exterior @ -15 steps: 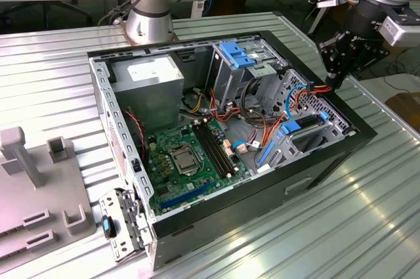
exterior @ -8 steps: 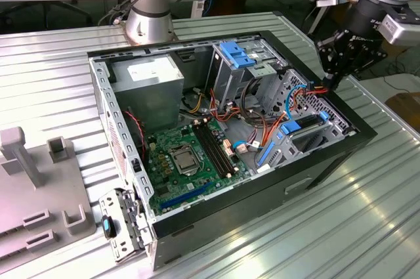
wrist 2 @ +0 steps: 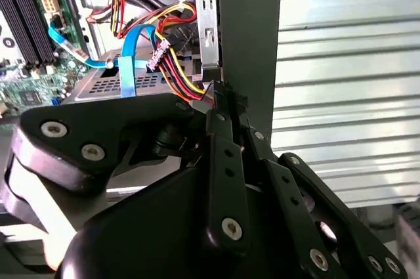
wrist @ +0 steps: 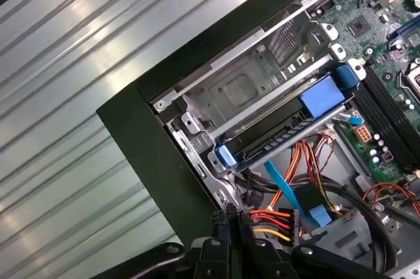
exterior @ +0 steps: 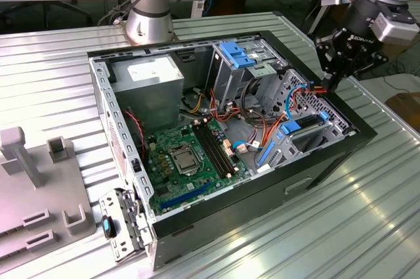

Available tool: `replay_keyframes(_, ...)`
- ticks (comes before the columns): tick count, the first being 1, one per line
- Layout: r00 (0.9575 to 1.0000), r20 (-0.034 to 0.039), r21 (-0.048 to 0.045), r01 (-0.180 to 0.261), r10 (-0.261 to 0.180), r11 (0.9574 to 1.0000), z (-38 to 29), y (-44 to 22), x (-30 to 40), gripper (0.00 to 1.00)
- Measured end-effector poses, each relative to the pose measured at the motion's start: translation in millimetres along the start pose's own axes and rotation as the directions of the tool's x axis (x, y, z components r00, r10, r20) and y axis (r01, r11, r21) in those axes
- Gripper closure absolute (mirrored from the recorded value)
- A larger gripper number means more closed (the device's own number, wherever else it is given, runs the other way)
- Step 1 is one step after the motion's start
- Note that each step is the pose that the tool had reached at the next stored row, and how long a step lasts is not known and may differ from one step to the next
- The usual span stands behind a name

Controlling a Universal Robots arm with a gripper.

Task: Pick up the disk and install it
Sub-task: 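Insert the first disk wire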

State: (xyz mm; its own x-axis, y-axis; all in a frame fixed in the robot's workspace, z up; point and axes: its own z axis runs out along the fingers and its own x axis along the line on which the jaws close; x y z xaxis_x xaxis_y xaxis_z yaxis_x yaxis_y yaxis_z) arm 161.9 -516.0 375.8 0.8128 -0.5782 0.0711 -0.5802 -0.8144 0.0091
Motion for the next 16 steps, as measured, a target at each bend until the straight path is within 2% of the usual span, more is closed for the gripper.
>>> replay_keyframes(2,0.9985,0.002,-0.0031,-0.055,0.055,0.9985,0.0,0.0,0.0,0.84)
replay_keyframes(5,0.9941,0.0033,-0.0066,-0.108,0.108,0.9941,0.1,0.0,0.0,0.84)
replay_keyframes(7,0.987,0.0033,-0.0105,-0.161,0.161,0.987,0.3,0.0,0.0,0.84)
replay_keyframes(9,0.9821,0.0033,-0.0125,-0.188,0.188,0.982,0.4,0.0,0.0,0.84)
replay_keyframes(11,0.9703,0.0029,-0.0164,-0.242,0.242,0.9702,0.9,0.0,-0.1,0.84)
replay_keyframes(13,0.9627,0.0027,-0.0185,-0.27,0.27,0.9626,1.3,0.0,-0.2,0.84)
replay_keyframes(14,0.956,0.0023,-0.0202,-0.293,0.293,0.9558,1.5,0.0,-0.2,0.84)
replay_keyframes(16,0.9491,0.0021,-0.0218,-0.315,0.315,0.9489,1.6,0.1,-0.3,0.84)
